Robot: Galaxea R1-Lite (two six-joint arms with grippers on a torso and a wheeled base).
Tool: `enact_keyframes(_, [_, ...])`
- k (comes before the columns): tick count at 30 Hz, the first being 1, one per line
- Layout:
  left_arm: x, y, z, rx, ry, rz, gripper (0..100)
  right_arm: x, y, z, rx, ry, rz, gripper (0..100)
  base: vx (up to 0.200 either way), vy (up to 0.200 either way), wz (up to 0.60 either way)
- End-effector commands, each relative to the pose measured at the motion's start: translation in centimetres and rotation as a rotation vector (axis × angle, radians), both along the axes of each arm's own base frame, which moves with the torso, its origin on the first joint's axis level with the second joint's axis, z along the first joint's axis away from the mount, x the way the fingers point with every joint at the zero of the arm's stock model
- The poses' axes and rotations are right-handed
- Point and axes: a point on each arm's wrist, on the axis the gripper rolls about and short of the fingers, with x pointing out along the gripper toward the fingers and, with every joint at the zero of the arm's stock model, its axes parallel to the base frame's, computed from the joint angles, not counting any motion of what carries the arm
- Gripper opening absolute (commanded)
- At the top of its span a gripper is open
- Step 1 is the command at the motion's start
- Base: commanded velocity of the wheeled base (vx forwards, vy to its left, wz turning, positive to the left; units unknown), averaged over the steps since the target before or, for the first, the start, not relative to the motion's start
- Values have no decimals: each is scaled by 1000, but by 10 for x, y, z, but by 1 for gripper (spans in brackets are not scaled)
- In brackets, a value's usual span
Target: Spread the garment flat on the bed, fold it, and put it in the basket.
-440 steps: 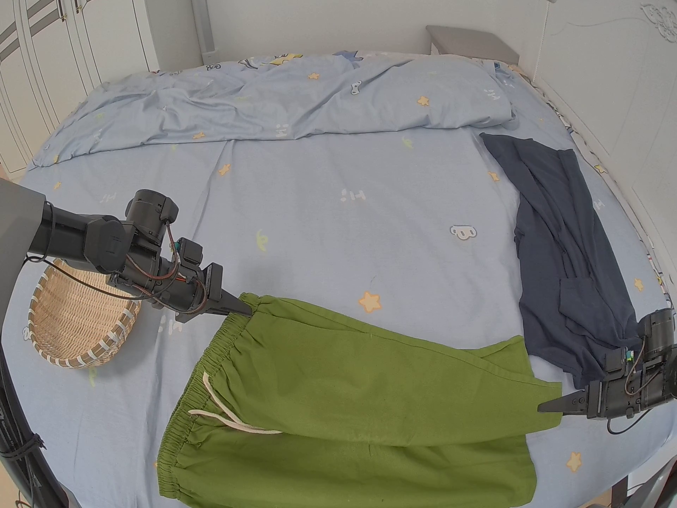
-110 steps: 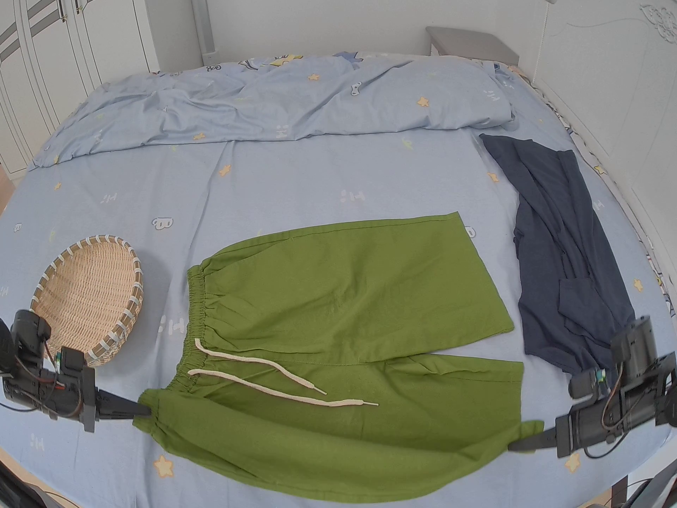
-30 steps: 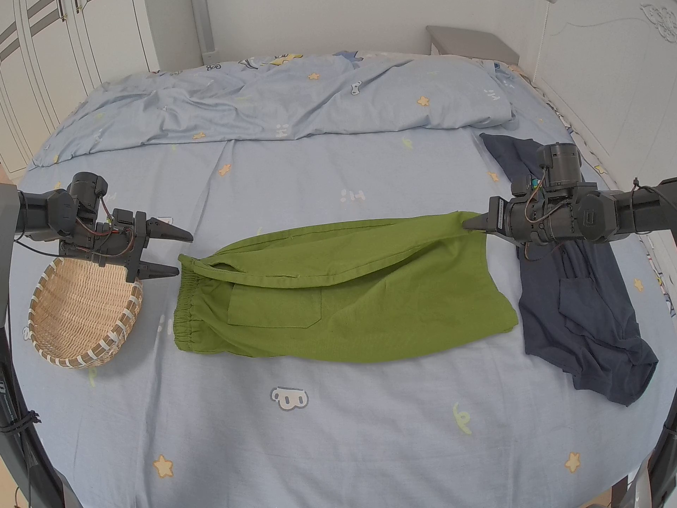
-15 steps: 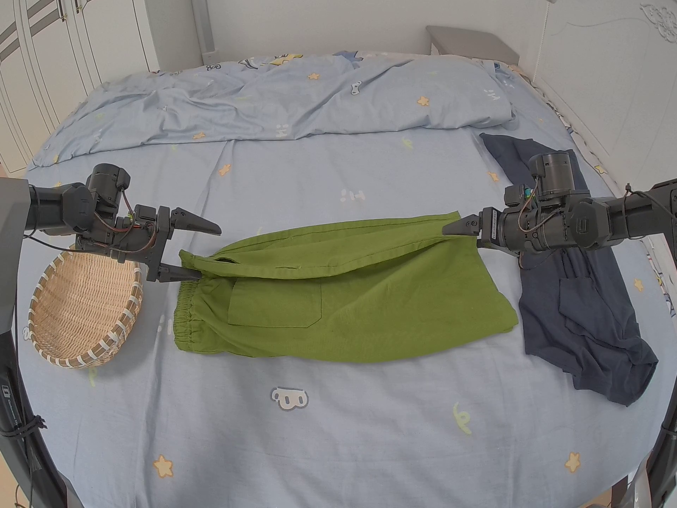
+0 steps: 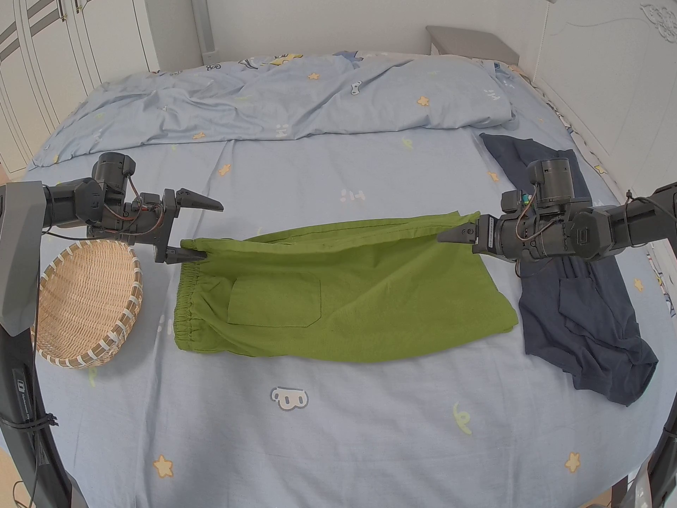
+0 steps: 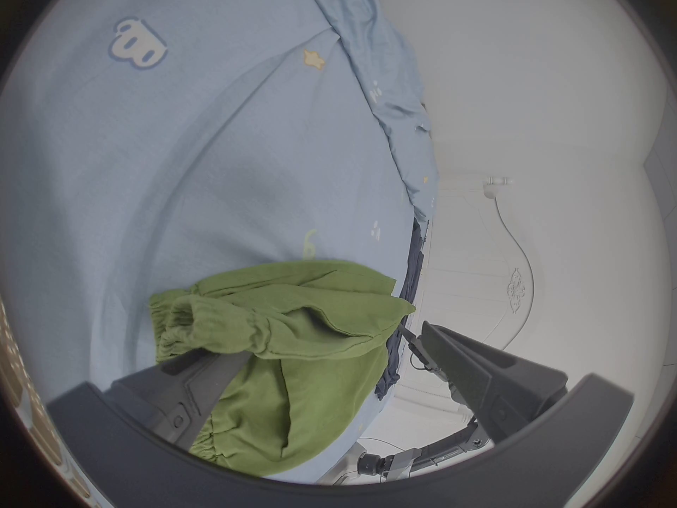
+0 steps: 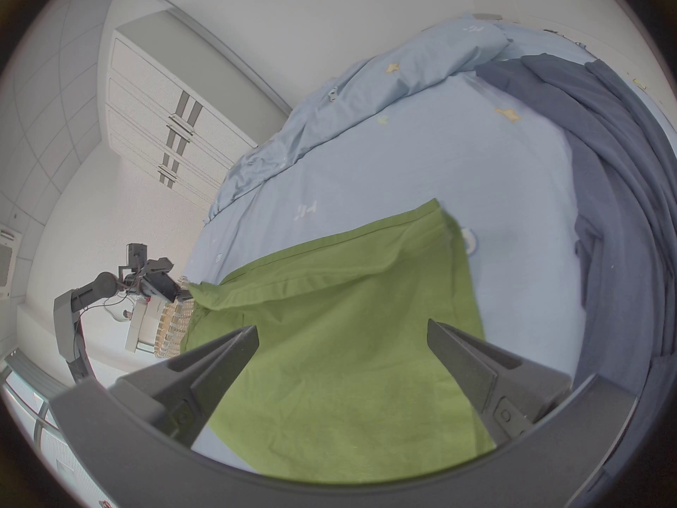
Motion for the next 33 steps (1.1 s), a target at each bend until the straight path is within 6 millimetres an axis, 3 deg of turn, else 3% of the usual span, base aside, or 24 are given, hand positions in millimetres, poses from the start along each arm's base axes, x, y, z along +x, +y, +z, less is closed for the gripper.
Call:
enact_keyframes(1, [6, 1, -8, 0, 16, 12, 100, -12, 12, -1, 0, -2, 34, 100, 0, 0, 0])
enact_keyframes(8, [11, 2, -7, 30, -24, 52, 100, -25, 33, -19, 3, -5, 93, 100, 0, 0, 0])
enact_keyframes(15, [20, -2, 4, 12, -98, 125, 100, -24, 46, -10, 37, -98, 117, 100, 0, 0, 0])
enact_keyframes(23, [24, -1, -3, 41, -95, 176, 100, -31, 69, -18, 65, -57, 141, 100, 0, 0, 0])
enact_keyframes(29, [19, -2, -2, 44, -83, 172, 100, -29, 65, -46, 31, 17, 116, 100, 0, 0, 0])
enact_keyframes(33, [4, -2, 13, 45, -98, 165, 100, -26, 54, -64, 7, 65, 78, 100, 0, 0, 0])
